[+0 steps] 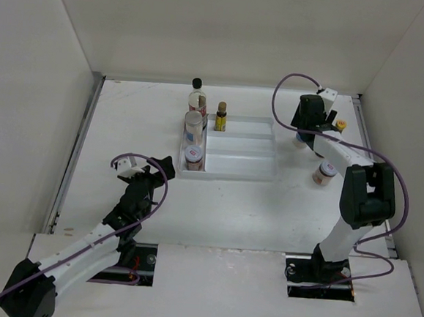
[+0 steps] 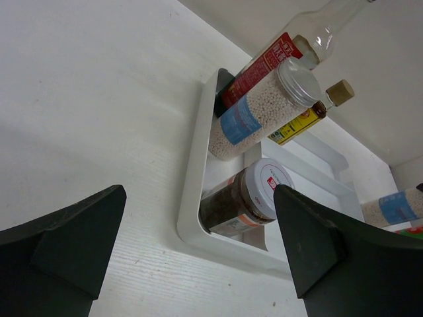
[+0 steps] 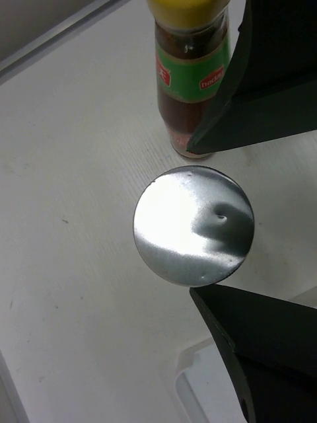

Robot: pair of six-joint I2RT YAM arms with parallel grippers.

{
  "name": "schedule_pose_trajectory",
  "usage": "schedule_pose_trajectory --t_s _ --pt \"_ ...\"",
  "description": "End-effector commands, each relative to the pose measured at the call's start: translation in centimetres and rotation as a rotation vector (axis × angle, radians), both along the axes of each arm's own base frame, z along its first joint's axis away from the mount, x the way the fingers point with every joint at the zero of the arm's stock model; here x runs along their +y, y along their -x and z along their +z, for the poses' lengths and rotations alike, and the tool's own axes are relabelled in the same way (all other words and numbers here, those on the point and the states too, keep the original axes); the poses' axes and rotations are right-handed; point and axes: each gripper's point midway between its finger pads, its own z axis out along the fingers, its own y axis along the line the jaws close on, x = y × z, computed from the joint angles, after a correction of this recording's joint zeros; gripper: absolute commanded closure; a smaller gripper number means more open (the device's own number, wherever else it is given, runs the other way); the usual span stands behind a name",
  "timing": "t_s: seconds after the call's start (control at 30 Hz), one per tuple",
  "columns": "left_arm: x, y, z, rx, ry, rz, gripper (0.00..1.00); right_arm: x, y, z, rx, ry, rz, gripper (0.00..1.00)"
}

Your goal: Organize the condiment bottles

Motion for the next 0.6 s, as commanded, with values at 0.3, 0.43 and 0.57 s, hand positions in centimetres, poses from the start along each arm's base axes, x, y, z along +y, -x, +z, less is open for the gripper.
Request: schedule_pose_trajectory --t_s 0.3,0.43,0.57 --pt "-0.7 -0.1 1.4 -0.051 0.043 -0.021 0.03 1.0 -0.7 9.0 -0.288 0.032 0.003 0.5" --pt "-0.8 -0.1 1.4 -0.05 0.042 -0.024 0.03 4.2 0.0 12.4 -0.364 0.029 0.084 0.5" --pt "-0.8 -0.1 1.4 -0.051 0.043 -0.024 0.03 10.6 -0.4 14.1 -0.398 -0.03 0.237 0.49"
